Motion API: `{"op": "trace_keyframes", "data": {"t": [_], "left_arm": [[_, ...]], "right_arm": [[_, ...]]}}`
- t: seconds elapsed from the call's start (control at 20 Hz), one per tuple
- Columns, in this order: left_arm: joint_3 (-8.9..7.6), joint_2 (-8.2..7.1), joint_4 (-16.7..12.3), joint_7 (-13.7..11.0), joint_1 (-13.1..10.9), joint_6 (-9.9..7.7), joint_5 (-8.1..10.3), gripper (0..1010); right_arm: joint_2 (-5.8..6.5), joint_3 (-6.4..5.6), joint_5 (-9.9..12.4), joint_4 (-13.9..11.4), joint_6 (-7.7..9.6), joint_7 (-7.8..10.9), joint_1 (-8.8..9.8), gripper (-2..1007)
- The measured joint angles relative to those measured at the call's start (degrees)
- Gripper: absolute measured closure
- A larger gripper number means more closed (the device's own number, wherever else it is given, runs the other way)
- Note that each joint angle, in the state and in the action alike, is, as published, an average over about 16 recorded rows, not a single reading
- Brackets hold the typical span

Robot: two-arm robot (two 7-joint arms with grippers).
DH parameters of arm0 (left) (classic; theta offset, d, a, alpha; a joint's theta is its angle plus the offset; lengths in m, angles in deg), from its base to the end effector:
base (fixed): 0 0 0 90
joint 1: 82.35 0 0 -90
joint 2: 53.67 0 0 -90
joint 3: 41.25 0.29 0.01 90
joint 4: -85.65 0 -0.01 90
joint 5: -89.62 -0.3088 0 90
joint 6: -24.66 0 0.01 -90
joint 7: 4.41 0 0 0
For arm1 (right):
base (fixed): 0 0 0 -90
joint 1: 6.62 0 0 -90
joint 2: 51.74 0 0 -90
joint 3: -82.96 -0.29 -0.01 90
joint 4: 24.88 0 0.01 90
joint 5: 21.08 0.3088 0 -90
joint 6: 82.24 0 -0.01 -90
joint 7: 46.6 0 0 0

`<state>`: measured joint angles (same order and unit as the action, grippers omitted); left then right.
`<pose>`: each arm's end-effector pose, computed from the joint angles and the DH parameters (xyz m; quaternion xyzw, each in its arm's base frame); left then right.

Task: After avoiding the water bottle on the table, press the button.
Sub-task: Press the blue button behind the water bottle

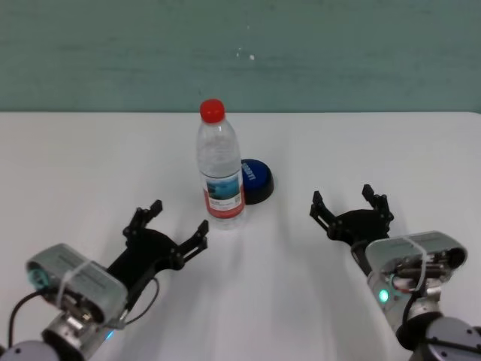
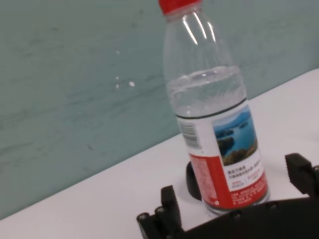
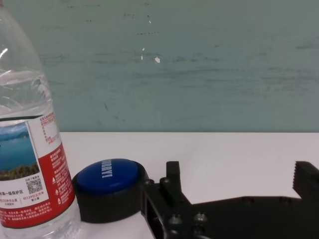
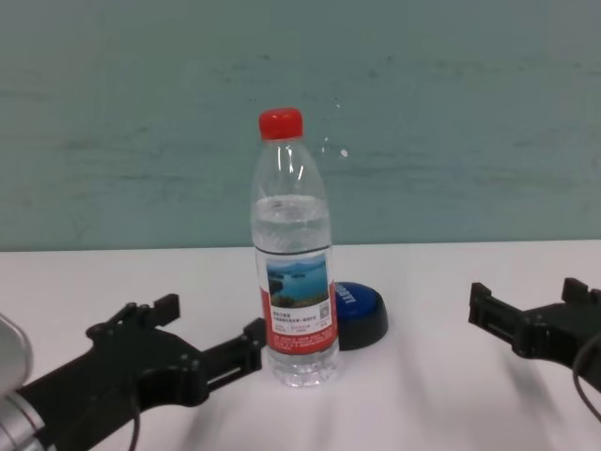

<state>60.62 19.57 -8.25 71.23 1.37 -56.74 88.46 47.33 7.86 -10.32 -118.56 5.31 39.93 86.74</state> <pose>0.2884 0.0151 -0.3180 0.0834 -0.1146 0.5028 0.8527 0.3002 0.0394 -0.3070 0.0183 0.0178 -0.6311 0.7753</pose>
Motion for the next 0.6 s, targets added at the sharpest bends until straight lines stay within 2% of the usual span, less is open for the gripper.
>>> {"op": "trace_keyframes", "data": {"t": [0.25, 0.6], "left_arm": [[0.91, -0.45, 1.2, -0.4, 1.2, 0.75, -0.79, 10], [1.37, -0.89, 1.2, -0.2, 1.4, 0.77, -1.59, 10]], "right_arm": [[0.0, 0.0, 0.0, 0.0, 0.0, 0.0, 0.0, 1], [0.0, 0.0, 0.0, 0.0, 0.0, 0.0, 0.0, 1]]}}
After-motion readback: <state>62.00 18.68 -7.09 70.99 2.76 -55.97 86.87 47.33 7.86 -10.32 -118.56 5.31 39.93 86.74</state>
